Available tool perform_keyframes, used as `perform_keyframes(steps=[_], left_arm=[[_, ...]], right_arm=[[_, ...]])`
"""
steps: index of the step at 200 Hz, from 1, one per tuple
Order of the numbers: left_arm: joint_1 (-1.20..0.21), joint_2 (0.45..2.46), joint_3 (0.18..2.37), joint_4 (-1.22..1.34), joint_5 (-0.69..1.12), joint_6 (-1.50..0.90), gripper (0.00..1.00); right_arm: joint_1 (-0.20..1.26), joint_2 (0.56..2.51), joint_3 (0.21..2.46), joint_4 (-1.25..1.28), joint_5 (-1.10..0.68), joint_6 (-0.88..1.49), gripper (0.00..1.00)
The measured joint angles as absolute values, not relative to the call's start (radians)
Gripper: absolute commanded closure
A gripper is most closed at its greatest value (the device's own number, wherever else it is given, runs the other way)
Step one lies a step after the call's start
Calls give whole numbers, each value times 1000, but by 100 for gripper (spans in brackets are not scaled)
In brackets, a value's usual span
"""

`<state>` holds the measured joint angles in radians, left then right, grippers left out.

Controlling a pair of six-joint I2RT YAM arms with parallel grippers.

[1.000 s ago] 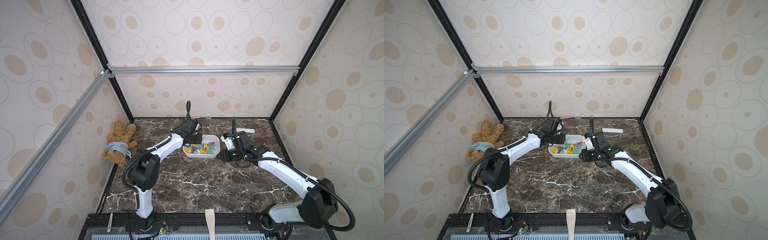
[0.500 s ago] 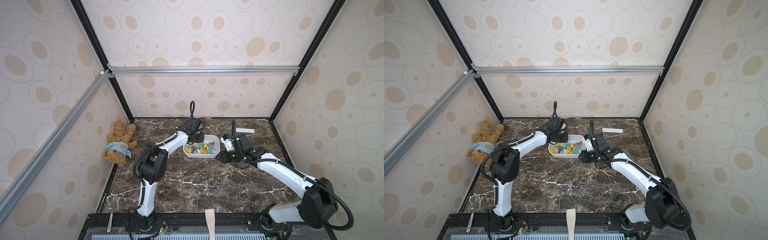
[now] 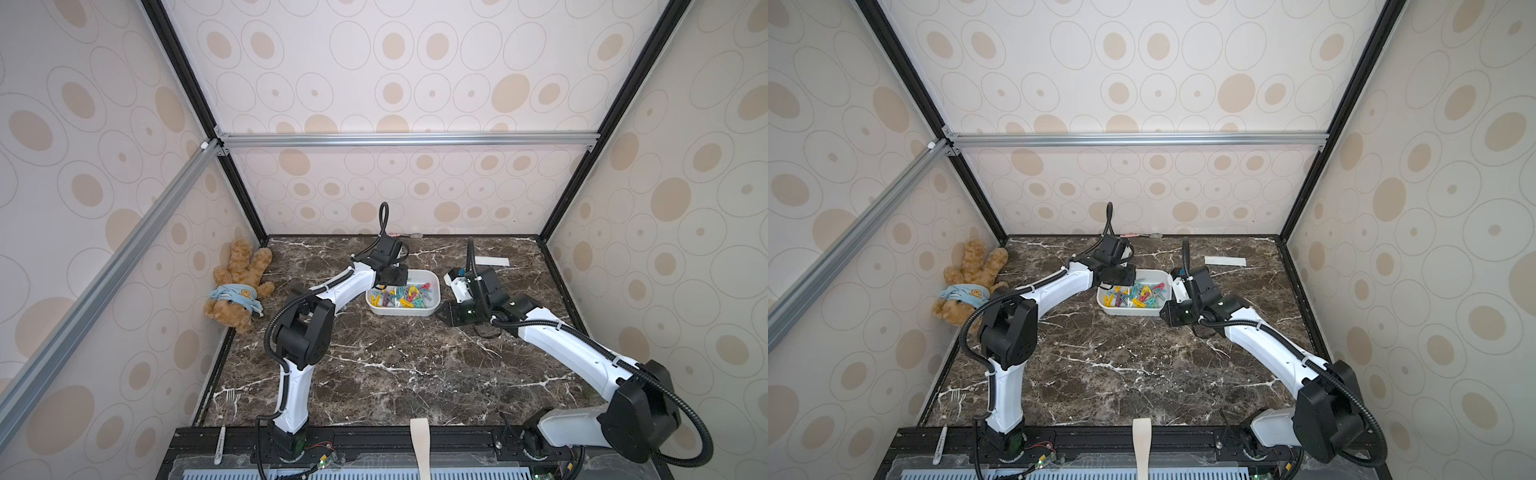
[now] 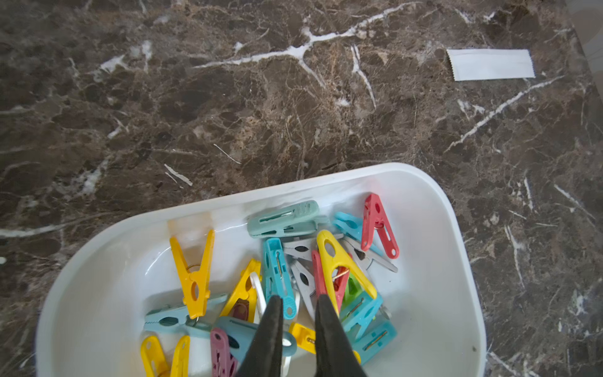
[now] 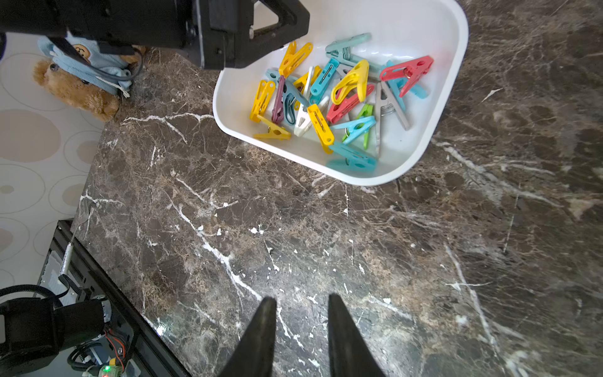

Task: Put the clothespins into the storage box
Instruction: Place the clothespin in the storage box, then reset both arms

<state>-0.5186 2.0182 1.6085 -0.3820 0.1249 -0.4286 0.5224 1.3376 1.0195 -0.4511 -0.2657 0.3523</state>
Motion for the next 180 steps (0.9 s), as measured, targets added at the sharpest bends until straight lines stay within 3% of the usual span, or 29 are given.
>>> perform_keyframes(steps=[30,32,40,43,46,52,94,124,164,180], left_arm=[[-519,1826,1415,-342,125,-427,39],[-519,1810,1399,-336,124,-428,37],[-519,1744,1335,-316,117,-430,23],[-518,1718,1312,-309,112,-422,15],[-518,1695,1291,-301,109,-423,6],[-517,1642,1246,-282,101,-414,1],[-413,1358,1081,-143,3,-355,1],[-279,1265,1009,-16,-80,-277,1],[-198,1046,509,294,-197,-159,1],[-191,1048,336,426,-243,-105,1]], right_arm=[[522,1305,1015,-464,-242,358,55],[522,1302,1014,-466,-238,356,52],[522,1287,1009,-466,-222,355,22],[521,1279,1007,-467,-214,364,6],[521,1273,1005,-467,-208,357,0],[519,1258,1001,-469,-192,358,0],[469,1192,1050,-501,8,273,0],[413,1048,949,-284,121,83,0],[286,963,714,-37,221,-44,0],[255,947,547,90,237,-65,0]])
